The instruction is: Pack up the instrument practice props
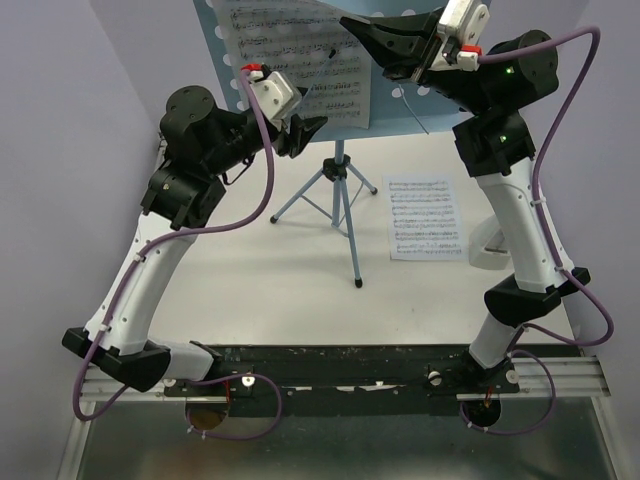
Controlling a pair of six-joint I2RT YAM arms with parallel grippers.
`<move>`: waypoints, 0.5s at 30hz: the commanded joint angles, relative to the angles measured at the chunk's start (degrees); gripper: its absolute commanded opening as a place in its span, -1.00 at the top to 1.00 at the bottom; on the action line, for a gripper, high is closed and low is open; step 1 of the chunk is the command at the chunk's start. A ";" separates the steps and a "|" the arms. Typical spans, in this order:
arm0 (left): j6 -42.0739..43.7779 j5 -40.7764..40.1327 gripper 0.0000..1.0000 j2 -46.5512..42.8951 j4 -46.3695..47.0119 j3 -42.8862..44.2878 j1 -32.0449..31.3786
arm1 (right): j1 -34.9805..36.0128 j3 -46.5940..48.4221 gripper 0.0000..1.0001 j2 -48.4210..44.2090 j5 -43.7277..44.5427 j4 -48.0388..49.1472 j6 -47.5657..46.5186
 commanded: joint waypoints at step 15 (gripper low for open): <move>-11.25 6.40 0.03 2.50 5.52 3.21 3.20 | 0.60 -1.00 0.99 -0.91 2.21 0.97 -0.45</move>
